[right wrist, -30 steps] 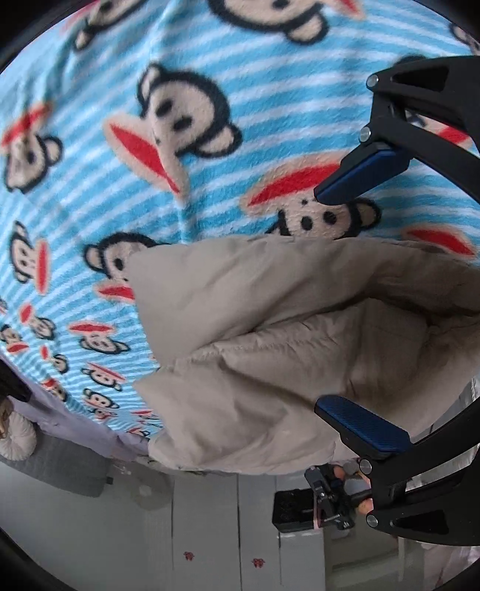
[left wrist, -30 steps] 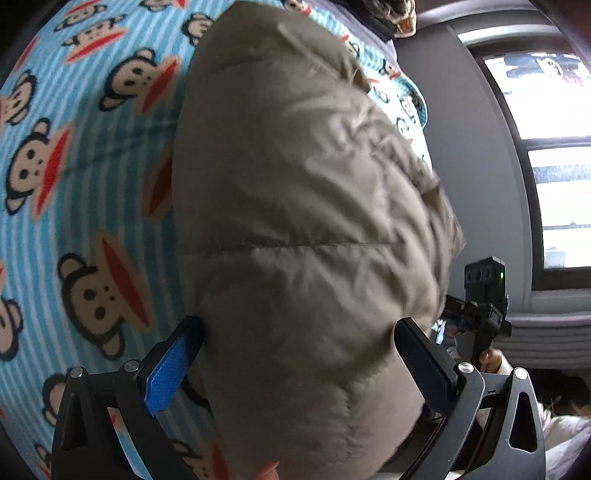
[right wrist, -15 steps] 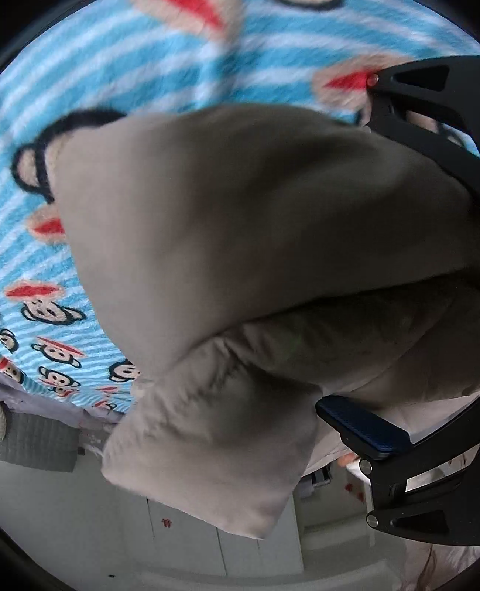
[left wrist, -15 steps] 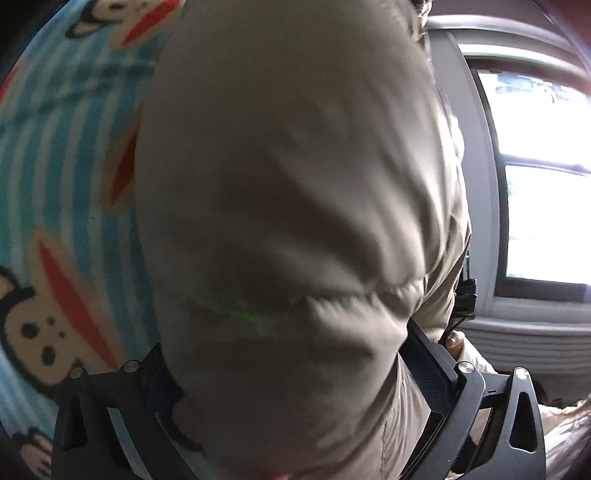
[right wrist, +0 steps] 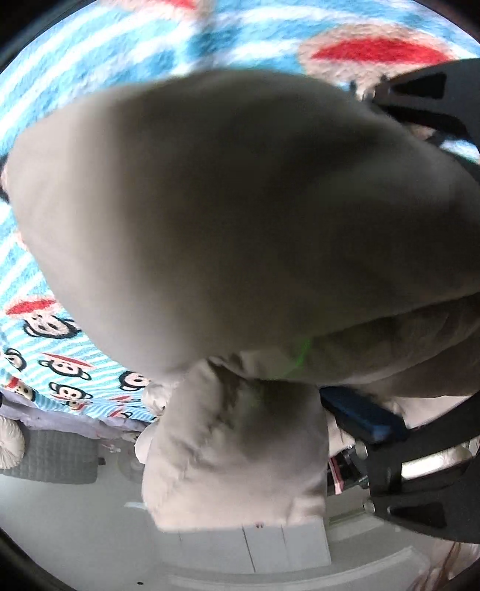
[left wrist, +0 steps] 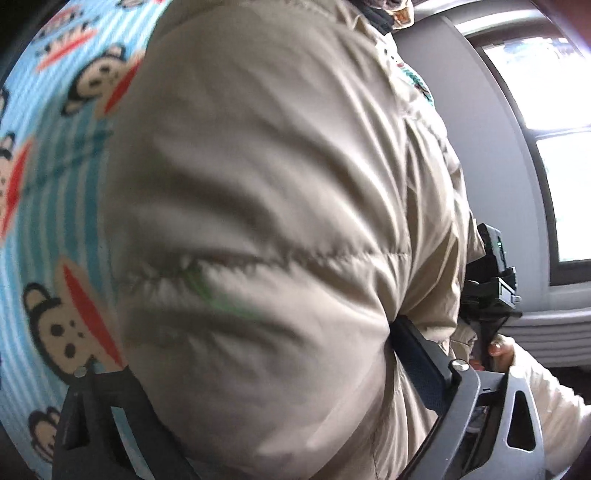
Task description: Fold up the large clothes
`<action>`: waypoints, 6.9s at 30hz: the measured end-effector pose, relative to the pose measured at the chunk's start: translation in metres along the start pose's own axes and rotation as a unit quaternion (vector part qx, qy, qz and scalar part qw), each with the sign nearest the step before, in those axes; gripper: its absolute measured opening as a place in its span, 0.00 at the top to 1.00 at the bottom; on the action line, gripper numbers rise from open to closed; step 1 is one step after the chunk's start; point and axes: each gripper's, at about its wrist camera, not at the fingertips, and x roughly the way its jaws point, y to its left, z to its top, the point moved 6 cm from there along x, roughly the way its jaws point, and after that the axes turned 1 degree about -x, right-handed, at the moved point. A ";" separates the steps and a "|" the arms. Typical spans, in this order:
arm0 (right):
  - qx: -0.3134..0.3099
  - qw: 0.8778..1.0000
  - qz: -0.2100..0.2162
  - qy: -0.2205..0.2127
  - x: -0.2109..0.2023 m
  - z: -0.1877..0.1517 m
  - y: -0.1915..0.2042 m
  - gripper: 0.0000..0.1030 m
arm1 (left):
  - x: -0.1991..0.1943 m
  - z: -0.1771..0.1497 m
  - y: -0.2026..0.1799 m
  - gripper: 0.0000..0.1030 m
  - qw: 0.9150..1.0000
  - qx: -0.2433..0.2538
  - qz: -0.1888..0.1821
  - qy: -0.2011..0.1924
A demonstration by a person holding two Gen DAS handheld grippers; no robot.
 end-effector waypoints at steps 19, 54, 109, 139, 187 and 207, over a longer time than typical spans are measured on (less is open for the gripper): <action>0.012 0.999 0.044 -0.023 -0.027 -0.018 -0.001 0.39 | -0.025 -0.010 -0.007 0.06 0.998 0.052 0.006 -0.029; -0.068 0.997 0.034 -0.006 0.232 -0.014 0.186 0.39 | -0.241 0.060 0.335 0.06 0.996 -0.003 0.001 -0.088; -0.128 0.941 -0.277 -0.145 0.224 0.010 0.189 0.87 | -0.185 0.120 0.264 0.17 0.934 0.128 0.283 -0.176; -0.201 0.920 -0.311 -0.129 0.196 -0.066 0.241 0.82 | -0.269 0.017 0.276 0.17 0.944 0.076 0.271 -0.170; -0.166 0.921 -0.338 -0.096 0.166 -0.180 0.243 0.40 | -0.284 -0.097 0.281 0.16 0.968 0.023 0.231 -0.099; -0.217 0.908 -0.339 -0.115 0.130 -0.211 0.294 0.22 | -0.356 -0.127 0.220 0.16 0.948 0.008 0.275 -0.159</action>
